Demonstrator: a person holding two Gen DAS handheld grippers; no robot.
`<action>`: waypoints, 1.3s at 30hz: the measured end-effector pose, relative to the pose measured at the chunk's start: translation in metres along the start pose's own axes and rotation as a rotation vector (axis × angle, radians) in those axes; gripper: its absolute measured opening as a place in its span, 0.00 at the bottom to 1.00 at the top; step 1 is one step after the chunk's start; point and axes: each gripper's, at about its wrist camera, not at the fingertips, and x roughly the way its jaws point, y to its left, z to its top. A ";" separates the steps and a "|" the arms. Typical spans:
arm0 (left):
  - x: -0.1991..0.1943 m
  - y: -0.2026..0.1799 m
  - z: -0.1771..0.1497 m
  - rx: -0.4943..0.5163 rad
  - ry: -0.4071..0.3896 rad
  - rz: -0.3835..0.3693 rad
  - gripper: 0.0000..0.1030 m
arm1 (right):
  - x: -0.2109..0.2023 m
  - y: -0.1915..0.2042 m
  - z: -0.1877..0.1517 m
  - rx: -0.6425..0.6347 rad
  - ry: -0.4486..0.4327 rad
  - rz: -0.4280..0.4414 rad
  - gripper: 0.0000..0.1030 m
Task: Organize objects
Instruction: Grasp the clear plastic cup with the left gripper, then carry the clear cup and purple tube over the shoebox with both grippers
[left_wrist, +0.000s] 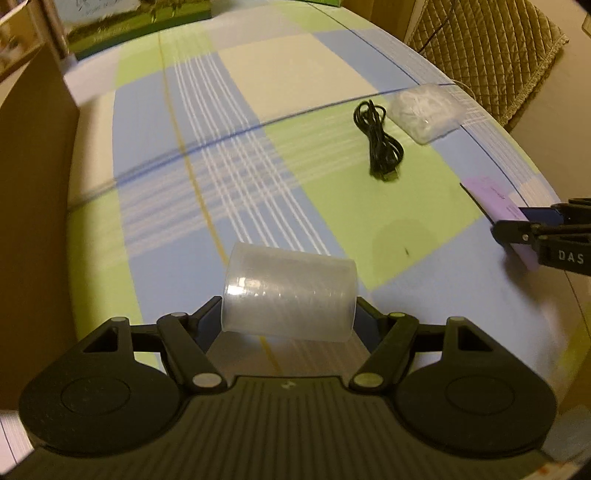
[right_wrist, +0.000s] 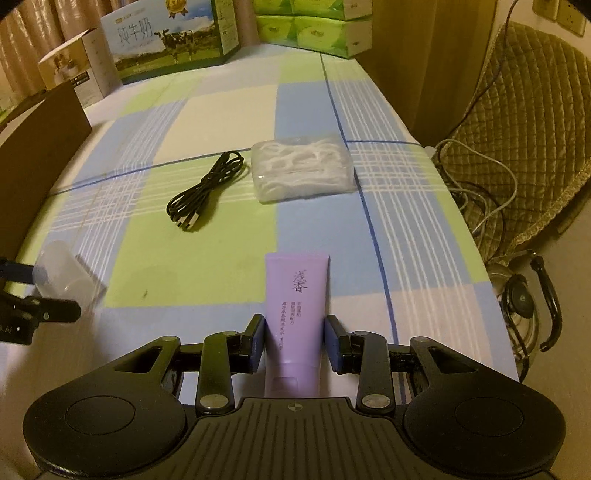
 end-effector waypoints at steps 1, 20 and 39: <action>-0.001 0.000 -0.002 -0.004 -0.005 -0.008 0.69 | 0.001 0.001 0.000 -0.005 -0.002 -0.002 0.30; 0.000 -0.013 -0.001 0.003 -0.059 0.017 0.68 | -0.002 0.011 -0.007 -0.085 0.013 0.002 0.31; -0.097 0.016 -0.016 -0.122 -0.215 0.050 0.68 | -0.054 0.071 0.031 -0.130 -0.077 0.211 0.31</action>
